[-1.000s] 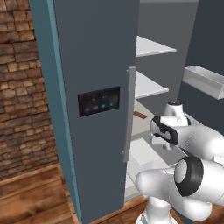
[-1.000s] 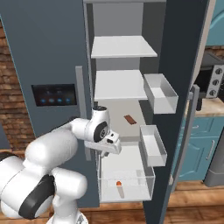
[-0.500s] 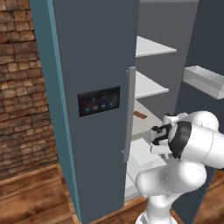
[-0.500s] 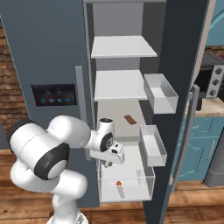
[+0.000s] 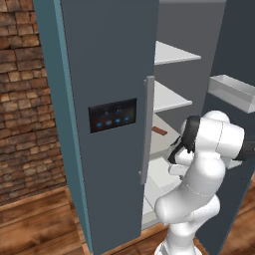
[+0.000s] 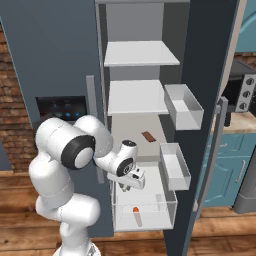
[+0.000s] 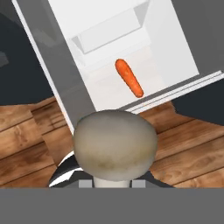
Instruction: Place the carrot and mushroom inside the fridge drawer. Close the drawer after placing the vegetables.
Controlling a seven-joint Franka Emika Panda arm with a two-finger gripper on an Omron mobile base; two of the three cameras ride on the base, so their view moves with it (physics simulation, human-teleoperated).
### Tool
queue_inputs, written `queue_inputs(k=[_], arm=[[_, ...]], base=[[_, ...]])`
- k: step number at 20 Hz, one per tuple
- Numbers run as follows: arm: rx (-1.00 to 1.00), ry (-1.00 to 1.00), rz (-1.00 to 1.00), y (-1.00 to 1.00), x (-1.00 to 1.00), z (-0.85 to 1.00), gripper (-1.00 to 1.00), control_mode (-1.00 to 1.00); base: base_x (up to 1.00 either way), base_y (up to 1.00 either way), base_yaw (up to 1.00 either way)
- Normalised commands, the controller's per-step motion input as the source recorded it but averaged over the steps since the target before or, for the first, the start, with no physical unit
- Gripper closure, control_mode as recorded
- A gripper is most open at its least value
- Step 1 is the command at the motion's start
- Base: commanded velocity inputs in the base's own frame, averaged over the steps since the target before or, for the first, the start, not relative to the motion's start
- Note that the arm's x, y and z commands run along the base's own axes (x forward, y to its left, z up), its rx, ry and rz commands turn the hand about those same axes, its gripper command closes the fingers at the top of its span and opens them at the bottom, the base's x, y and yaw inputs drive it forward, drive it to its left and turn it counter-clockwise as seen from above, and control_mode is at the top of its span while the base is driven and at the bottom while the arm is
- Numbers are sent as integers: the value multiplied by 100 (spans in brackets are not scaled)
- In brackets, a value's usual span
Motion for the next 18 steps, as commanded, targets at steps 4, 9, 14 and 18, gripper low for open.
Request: queue_inputs(k=[4,9,14,18], arm=[[0,0,0,-3,35,-43,100,-100],[0,4,0,-10,18,-48,100,-100],[0,1,0,-6,4,-58,100,-100],[0,4,0,-6,10,-42,100,-100]], base=[[0,0,0],[0,0,0],[0,0,0],[0,0,0]])
